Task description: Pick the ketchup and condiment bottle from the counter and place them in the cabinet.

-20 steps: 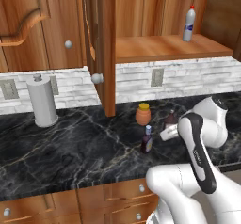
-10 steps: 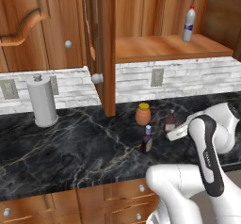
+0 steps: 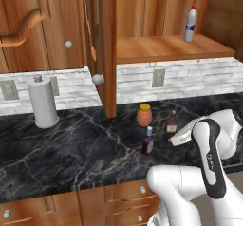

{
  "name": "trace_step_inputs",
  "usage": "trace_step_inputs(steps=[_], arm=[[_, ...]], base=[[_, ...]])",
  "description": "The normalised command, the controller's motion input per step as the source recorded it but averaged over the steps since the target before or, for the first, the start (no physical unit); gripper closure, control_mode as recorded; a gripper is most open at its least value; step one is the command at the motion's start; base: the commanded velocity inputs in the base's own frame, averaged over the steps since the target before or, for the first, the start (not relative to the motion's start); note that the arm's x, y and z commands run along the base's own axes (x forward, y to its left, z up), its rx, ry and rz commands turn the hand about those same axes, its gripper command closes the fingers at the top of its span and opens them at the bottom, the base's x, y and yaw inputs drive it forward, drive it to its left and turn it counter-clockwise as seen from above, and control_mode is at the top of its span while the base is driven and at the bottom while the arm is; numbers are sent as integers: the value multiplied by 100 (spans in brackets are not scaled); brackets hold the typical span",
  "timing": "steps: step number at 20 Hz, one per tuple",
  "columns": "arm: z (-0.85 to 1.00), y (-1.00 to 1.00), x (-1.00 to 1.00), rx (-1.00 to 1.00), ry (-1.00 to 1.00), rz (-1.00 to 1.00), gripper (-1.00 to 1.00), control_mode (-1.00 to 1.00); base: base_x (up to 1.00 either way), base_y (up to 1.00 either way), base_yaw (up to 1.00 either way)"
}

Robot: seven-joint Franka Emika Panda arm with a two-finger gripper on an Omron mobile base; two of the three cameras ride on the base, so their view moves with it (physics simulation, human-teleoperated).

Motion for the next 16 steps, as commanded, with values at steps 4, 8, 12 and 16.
trace_step_inputs(steps=[4,8,12,16], arm=[[-8,0,0,2,-6,3,-100,-100],[-1,0,0,1,-12,3,-100,-100],[0,0,0,0,-16,3,-100,-100],[-1,8,0,0,-19,6,-100,-100]], base=[[0,0,0],[0,0,0],[0,0,0],[0,0,0]])
